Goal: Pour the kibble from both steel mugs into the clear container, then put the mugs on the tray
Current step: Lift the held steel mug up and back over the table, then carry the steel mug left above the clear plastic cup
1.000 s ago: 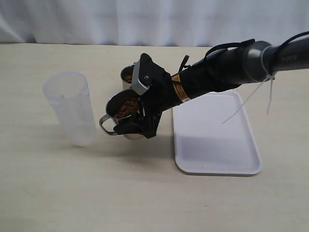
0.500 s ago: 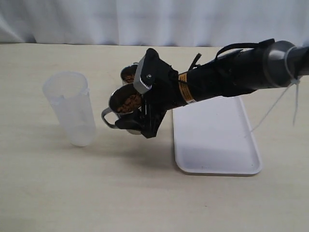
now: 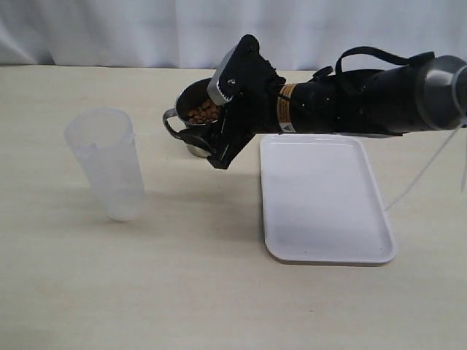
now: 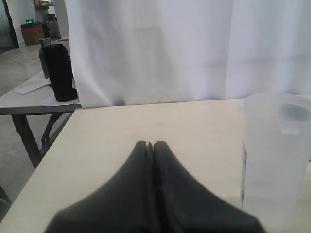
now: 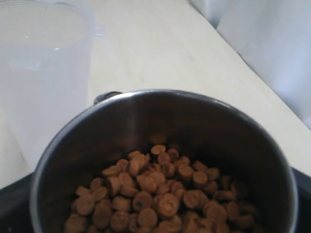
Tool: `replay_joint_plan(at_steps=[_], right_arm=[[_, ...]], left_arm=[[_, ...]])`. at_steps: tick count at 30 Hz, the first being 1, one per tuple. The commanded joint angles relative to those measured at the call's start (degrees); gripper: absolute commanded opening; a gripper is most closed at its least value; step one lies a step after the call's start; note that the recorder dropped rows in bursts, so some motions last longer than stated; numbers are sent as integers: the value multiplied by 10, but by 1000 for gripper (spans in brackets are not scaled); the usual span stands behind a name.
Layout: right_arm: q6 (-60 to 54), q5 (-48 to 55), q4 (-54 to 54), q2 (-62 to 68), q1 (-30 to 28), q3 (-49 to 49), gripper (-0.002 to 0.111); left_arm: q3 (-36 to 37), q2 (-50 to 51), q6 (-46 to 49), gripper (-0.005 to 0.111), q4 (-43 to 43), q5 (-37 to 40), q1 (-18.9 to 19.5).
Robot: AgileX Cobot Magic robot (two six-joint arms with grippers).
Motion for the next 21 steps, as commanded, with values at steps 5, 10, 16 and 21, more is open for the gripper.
replay_joint_plan(at_steps=[5, 10, 16, 21], right_arm=[[-13, 10, 21, -19, 2, -3, 5], [-55, 38, 80, -50, 2, -3, 5], [-151, 45, 171, -66, 10, -6, 5], [-316, 94, 307, -61, 65, -31, 5]], left_arm=[[2, -1, -1, 0, -2, -4, -1], [2, -1, -1, 0, -2, -4, -1], [2, -1, -1, 0, -2, -3, -1], [2, -1, -1, 0, -2, -3, -1]])
